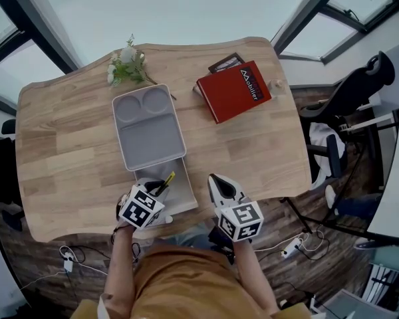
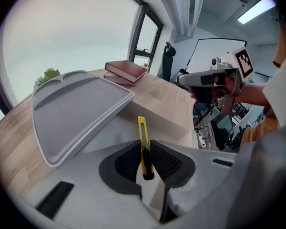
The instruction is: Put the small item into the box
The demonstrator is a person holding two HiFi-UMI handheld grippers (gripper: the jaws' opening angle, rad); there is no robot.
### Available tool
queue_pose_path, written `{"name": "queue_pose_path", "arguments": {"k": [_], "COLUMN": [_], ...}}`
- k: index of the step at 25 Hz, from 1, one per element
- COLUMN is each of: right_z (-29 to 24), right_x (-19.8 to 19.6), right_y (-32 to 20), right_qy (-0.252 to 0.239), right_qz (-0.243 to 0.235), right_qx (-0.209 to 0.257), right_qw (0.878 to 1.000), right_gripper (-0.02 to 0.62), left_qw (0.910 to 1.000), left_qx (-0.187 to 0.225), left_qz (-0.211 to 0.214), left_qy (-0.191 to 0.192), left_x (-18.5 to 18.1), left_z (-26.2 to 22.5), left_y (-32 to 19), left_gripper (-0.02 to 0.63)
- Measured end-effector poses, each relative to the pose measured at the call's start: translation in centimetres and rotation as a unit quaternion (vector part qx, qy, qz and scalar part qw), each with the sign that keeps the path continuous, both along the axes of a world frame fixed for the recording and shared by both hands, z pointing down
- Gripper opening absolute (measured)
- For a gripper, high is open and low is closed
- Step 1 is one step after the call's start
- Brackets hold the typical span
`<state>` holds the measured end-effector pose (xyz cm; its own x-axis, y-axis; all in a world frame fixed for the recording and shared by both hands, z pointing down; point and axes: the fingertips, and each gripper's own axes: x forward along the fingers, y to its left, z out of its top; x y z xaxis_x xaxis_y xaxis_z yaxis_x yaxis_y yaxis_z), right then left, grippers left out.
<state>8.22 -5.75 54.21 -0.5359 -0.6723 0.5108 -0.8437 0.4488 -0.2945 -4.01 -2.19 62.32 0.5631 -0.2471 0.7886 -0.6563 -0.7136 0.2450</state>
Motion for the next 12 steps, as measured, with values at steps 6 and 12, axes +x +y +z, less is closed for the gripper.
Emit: {"name": "queue_pose_path", "arguments": {"k": [6, 12], "right_z": [0.2, 0.4], "right_x": [0.3, 0.5], "right_y": [-0.1, -0.1], "right_qy": [0.0, 0.0], "right_qz": [0.003, 0.003], "right_qx": [-0.005, -0.008], "right_qw": [1.0, 1.0], "right_gripper": [0.005, 0.005], "left_qw": [0.9988, 0.995], "left_qx": [-0.029, -0.056], "left_qz": [0.017, 0.027], "left_qy": [-0.036, -0.077], "left_x": [0.2, 0.1], "left_z": [0.8, 1.7], "left_y": [0.4, 0.6], "left_gripper": [0.063, 0.064]}}
